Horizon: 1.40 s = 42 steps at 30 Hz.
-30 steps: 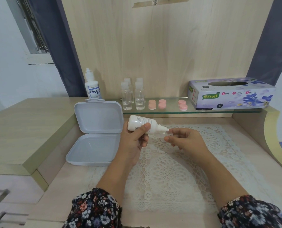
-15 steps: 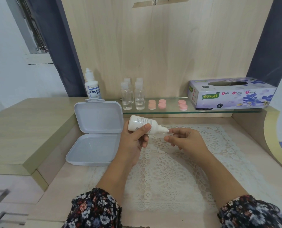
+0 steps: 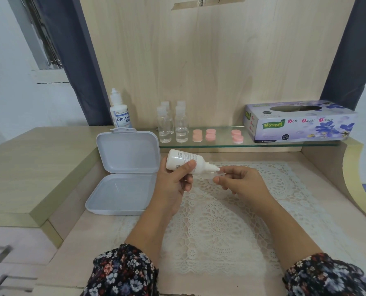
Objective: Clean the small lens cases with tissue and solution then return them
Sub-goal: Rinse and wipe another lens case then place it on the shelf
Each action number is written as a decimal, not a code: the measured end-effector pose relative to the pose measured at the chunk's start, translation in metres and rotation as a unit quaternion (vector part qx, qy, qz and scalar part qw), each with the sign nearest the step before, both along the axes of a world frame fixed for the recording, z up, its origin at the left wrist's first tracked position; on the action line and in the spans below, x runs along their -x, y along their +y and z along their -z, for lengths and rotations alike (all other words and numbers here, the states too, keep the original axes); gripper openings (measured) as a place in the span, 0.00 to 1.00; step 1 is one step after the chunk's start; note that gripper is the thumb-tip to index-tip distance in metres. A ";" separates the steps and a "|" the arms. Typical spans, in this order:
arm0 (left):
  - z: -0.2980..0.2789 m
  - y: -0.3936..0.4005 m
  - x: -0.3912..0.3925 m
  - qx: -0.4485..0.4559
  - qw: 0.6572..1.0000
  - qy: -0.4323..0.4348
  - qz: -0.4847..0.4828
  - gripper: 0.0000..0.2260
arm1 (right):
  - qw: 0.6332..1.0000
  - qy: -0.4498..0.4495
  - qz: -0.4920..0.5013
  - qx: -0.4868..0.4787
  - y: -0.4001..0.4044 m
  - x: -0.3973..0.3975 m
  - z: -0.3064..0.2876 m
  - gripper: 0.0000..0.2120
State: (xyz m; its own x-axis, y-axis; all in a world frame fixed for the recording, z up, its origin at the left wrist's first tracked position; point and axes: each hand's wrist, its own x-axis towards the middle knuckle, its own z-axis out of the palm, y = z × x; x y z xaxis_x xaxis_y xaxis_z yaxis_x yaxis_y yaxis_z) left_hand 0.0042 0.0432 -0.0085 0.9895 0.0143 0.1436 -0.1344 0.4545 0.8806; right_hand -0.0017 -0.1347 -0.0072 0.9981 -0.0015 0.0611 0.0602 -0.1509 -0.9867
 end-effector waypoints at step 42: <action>-0.001 0.006 -0.001 0.166 0.980 0.106 -0.007 0.24 | 0.993 0.012 0.004 0.116 -0.025 0.004 0.004 0.09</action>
State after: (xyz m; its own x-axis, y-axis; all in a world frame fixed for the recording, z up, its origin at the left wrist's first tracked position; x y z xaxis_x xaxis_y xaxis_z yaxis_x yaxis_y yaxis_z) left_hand 0.0056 0.0490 -0.0070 0.9960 0.0398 -0.0802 0.0270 0.7206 0.6928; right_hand -0.0059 -0.1601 -0.0115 0.9993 0.0021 0.0362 0.0343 -0.3744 -0.9266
